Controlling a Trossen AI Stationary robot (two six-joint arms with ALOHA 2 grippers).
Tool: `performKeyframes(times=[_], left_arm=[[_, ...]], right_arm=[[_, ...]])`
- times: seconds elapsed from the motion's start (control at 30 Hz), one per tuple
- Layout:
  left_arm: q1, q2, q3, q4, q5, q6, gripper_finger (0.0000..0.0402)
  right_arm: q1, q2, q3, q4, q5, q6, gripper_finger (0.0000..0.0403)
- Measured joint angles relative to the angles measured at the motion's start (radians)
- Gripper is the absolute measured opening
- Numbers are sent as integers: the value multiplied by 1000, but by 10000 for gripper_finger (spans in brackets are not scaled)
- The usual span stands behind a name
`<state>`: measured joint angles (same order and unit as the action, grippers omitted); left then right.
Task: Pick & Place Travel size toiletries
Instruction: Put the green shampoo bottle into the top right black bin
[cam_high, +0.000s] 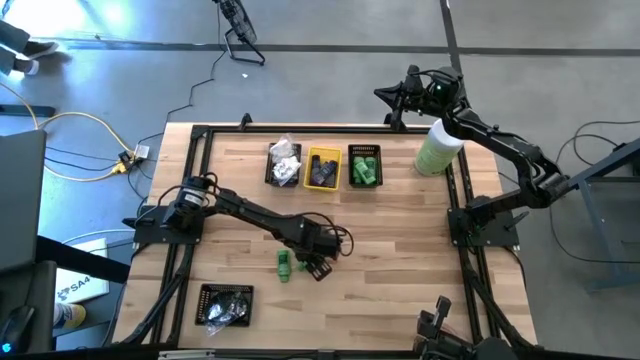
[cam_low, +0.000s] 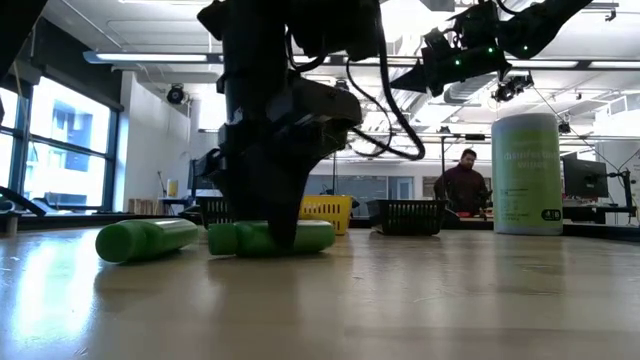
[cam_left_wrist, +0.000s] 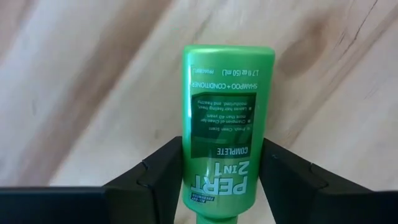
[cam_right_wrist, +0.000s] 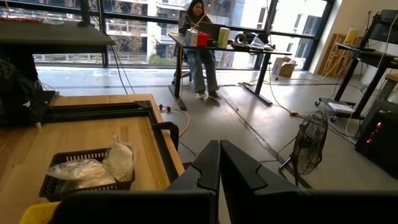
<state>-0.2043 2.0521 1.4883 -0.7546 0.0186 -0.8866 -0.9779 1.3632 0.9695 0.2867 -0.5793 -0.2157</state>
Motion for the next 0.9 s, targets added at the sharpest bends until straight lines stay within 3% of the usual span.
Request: performKeyframes(times=[0.17, 0.9], left_arm=[[3, 0, 2, 0, -55, 19, 167], [2, -1, 2, -2, -115, 26, 172]], right_arm=[[0, 0, 0, 0, 0, 2, 4], [0, 0, 0, -3, 0, 1, 4]])
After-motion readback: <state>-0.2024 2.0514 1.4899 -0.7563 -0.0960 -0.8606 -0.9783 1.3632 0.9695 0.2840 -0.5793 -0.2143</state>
